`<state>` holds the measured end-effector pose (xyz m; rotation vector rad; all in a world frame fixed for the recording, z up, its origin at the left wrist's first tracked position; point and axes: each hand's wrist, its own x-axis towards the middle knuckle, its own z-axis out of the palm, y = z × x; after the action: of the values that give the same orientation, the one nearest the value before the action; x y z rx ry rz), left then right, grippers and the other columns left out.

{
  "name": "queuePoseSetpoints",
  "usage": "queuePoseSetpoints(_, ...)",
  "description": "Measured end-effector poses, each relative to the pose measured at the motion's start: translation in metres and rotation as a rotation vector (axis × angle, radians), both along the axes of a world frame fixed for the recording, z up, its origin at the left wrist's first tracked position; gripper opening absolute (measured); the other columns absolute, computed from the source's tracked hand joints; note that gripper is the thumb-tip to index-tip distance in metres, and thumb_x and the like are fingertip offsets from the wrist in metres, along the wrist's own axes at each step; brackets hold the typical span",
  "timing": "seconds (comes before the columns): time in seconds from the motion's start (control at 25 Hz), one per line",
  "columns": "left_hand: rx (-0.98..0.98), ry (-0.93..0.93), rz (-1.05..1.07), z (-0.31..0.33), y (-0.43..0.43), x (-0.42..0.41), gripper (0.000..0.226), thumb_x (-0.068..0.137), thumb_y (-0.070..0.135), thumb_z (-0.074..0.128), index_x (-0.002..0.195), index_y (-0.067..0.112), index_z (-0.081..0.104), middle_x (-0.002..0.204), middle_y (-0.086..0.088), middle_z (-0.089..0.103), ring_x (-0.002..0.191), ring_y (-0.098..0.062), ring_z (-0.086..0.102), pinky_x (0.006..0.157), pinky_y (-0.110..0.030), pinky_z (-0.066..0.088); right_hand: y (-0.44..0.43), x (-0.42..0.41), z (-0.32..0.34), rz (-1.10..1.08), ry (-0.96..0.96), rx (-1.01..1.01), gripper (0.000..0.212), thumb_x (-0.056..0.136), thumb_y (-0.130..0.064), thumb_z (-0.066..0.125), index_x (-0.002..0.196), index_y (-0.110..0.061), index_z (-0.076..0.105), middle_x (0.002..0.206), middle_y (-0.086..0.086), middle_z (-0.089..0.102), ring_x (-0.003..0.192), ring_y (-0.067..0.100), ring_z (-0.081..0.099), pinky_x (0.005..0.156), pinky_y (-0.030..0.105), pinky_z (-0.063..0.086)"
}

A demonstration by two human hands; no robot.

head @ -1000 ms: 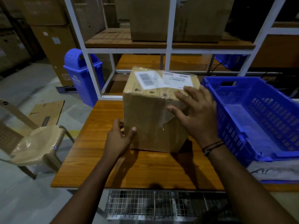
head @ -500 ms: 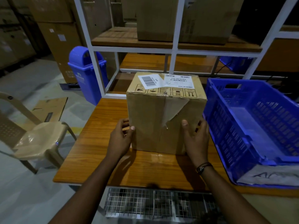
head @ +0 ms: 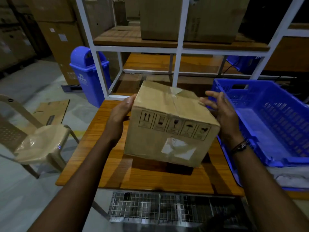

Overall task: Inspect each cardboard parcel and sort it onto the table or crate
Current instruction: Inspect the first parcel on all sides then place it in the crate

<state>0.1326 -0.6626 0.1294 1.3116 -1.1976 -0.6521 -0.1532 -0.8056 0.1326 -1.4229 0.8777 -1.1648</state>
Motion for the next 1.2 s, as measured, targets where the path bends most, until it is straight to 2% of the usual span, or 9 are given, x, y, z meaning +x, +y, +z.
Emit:
queuePoseSetpoints(0.2,0.023,-0.058,-0.067,0.003,-0.001,-0.005,0.039,0.106,0.045,0.040,0.121,0.021,0.066,0.115,0.006,0.074,0.109,-0.011,0.068,0.084,-0.025,0.055,-0.008,-0.007,-0.013,0.157,-0.045,-0.047,0.056,0.108,-0.044,0.039,0.134,0.001,0.061,0.134,0.019,0.067,0.127,0.038,0.062,0.112,0.064,0.043)
queuePoseSetpoints(0.36,0.009,0.002,-0.016,-0.013,-0.005,0.009,0.037,0.107,0.041,0.039,0.121,0.020,0.066,0.108,0.005,0.074,0.103,-0.012,0.069,0.081,-0.020,0.054,-0.007,-0.024,-0.018,0.420,0.071,-0.159,0.048,0.100,-0.005,0.037,0.146,0.003,0.049,0.152,0.016,0.052,0.133,0.019,0.057,0.101,0.029,0.051)
queuePoseSetpoints(0.44,0.022,0.044,0.034,-0.024,-0.008,0.016,0.040,0.106,0.039,0.037,0.130,0.022,0.064,0.107,0.005,0.074,0.106,-0.013,0.068,0.084,-0.023,0.053,-0.004,-0.027,-0.024,0.527,0.284,-0.275,0.054,0.097,-0.014,0.050,0.151,-0.014,0.049,0.161,-0.001,0.044,0.147,0.014,0.043,0.108,0.029,0.048)
queuePoseSetpoints(0.6,0.087,0.108,0.148,-0.044,-0.020,0.035,0.044,0.106,0.040,0.035,0.134,0.026,0.066,0.115,0.000,0.074,0.115,-0.021,0.066,0.095,-0.037,0.051,-0.005,-0.019,-0.029,0.410,0.930,-0.627,0.069,0.089,-0.068,0.056,0.153,-0.059,0.031,0.164,-0.031,0.025,0.153,0.015,0.018,0.120,0.062,0.022)
queuePoseSetpoints(0.68,0.170,0.091,0.171,-0.049,-0.028,0.043,0.041,0.109,0.035,0.035,0.134,0.029,0.067,0.121,0.000,0.072,0.120,-0.024,0.062,0.101,-0.046,0.051,-0.008,-0.005,-0.025,0.449,1.174,-0.643,0.092,0.074,-0.092,0.050,0.155,-0.064,0.016,0.169,-0.029,0.005,0.156,0.015,-0.004,0.123,0.067,0.001)
queuePoseSetpoints(0.76,0.311,0.000,0.163,-0.053,-0.036,0.039,0.035,0.108,0.025,0.040,0.133,0.028,0.064,0.127,0.004,0.066,0.123,-0.023,0.059,0.102,-0.048,0.051,-0.010,0.015,-0.028,0.558,1.380,-0.673,0.116,0.065,-0.102,0.048,0.160,-0.055,0.002,0.169,-0.022,-0.012,0.156,0.013,-0.020,0.124,0.053,-0.016)
queuePoseSetpoints(0.92,0.524,-0.387,0.245,-0.057,-0.050,0.018,0.047,0.106,0.027,0.045,0.151,0.016,0.042,0.157,-0.015,0.038,0.142,-0.039,0.041,0.108,-0.051,0.043,0.008,0.043,-0.048,0.530,1.419,-0.706,0.129,0.064,-0.104,0.046,0.164,-0.041,-0.004,0.174,-0.005,-0.007,0.160,0.022,-0.006,0.128,0.048,-0.006)
queuePoseSetpoints(1.04,0.685,-0.738,0.187,-0.051,-0.059,-0.012,0.060,0.110,0.034,0.040,0.164,0.017,0.021,0.174,-0.013,0.000,0.158,-0.045,-0.005,0.127,-0.058,0.008,0.036,0.073,-0.056,0.346,1.465,-0.691,0.129,0.065,-0.108,0.031,0.166,-0.032,0.003,0.174,0.006,0.006,0.158,0.035,0.009,0.126,0.057,0.008)
queuePoseSetpoints(1.2,0.653,-1.017,0.129,-0.054,-0.069,-0.028,0.064,0.110,0.041,0.028,0.166,0.014,0.012,0.174,-0.013,0.002,0.159,-0.040,-0.006,0.126,-0.057,-0.004,0.057,0.119,-0.058,0.153,1.520,-0.680,0.122,0.070,-0.103,0.030,0.163,-0.025,0.021,0.166,0.014,0.027,0.148,0.040,0.026,0.115,0.058,0.022)
